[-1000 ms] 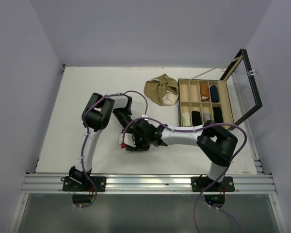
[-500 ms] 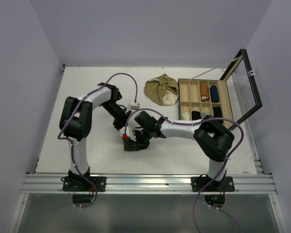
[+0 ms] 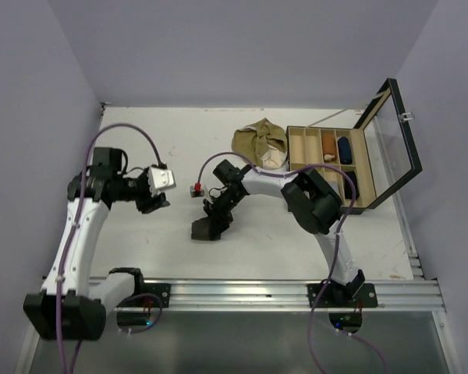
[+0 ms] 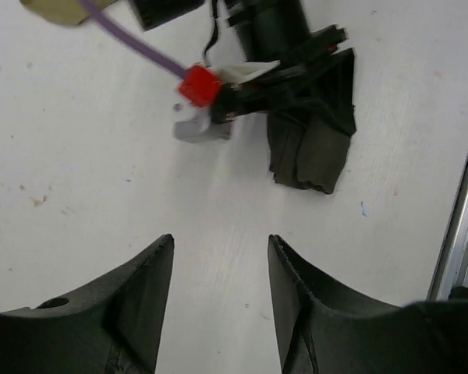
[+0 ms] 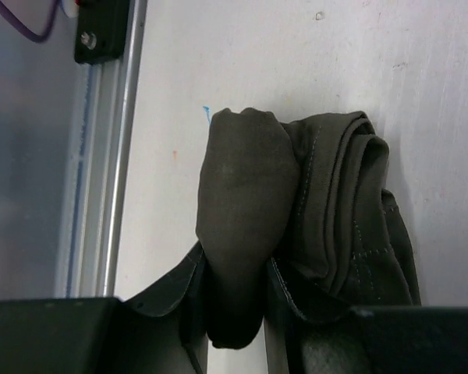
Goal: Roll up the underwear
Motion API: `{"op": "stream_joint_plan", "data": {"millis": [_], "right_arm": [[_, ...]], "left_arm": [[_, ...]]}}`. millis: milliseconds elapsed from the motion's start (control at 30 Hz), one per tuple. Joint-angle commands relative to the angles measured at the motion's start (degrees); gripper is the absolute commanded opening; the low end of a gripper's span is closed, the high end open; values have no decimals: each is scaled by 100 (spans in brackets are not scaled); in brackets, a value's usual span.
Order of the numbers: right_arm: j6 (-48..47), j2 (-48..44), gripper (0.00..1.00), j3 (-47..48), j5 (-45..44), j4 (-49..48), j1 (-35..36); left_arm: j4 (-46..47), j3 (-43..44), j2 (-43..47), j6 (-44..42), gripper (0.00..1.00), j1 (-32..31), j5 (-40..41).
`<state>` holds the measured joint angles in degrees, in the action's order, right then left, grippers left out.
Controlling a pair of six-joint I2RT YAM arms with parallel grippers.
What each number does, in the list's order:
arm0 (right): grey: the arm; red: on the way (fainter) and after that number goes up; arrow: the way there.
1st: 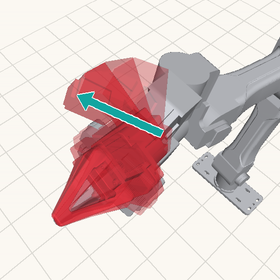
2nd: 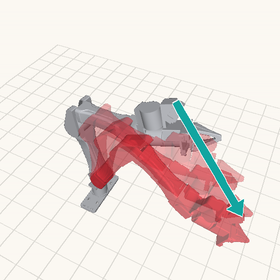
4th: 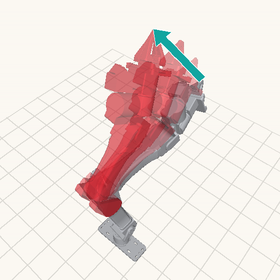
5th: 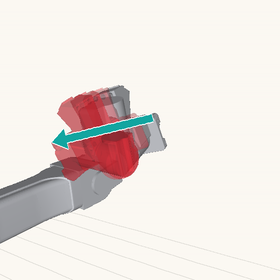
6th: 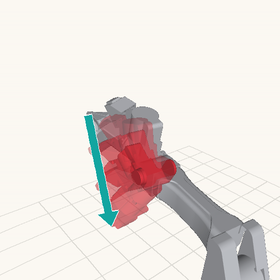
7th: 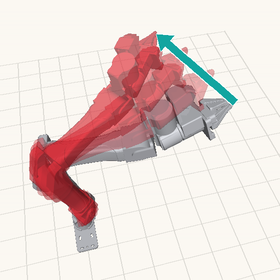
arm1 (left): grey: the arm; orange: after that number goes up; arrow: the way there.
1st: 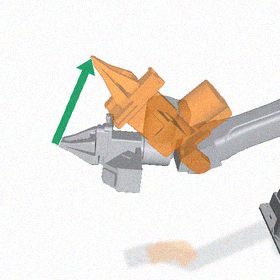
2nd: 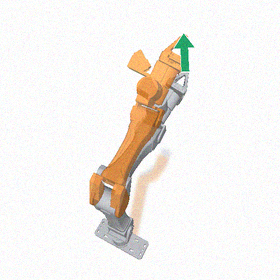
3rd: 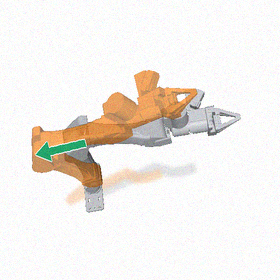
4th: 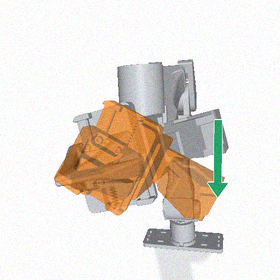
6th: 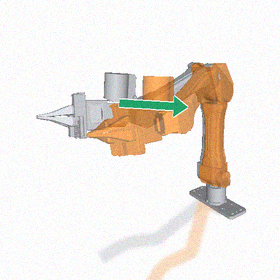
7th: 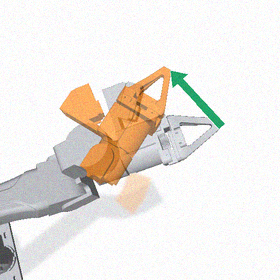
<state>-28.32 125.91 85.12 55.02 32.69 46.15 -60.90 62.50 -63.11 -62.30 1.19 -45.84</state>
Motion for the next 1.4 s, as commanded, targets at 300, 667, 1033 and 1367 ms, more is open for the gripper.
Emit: {"op": "stream_joint_plan", "data": {"millis": [300,667,1033,1367], "right_arm": [[-42,1533,0,566,-115,1090,-89],[-121,1595,0,532,-115,1152,-212],[-332,1674,0,611,-71,1363,-212],[-420,1735,0,690,-53,1512,-212]], "left_arm": [[2846,-3287,2190,789,60,-2895,2008],[4903,-4061,793,1625,59,-5005,3809],[5642,-4483,-385,1651,43,-5498,4444],[5353,-4308,-115,1704,56,-5516,4760]]}}
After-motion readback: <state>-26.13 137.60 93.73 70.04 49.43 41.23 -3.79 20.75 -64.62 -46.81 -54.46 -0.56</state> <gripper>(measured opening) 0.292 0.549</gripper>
